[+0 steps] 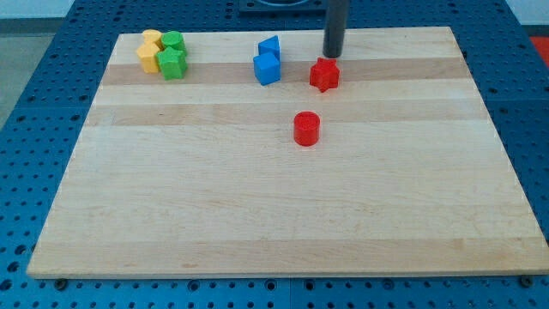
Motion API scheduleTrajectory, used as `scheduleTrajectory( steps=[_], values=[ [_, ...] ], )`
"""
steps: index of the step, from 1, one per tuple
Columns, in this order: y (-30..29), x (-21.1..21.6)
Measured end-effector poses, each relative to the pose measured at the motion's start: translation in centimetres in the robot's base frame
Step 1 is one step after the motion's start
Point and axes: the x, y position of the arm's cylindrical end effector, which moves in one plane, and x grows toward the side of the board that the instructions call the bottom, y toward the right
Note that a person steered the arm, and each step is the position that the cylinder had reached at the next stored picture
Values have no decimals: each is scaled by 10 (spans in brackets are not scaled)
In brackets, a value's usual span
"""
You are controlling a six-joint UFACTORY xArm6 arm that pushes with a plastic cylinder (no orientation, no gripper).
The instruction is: Move the red star into the red circle
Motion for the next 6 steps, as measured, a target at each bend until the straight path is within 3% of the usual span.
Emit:
scheduleTrajectory(
  steps=[6],
  values=[
    [-20,144]
  ],
)
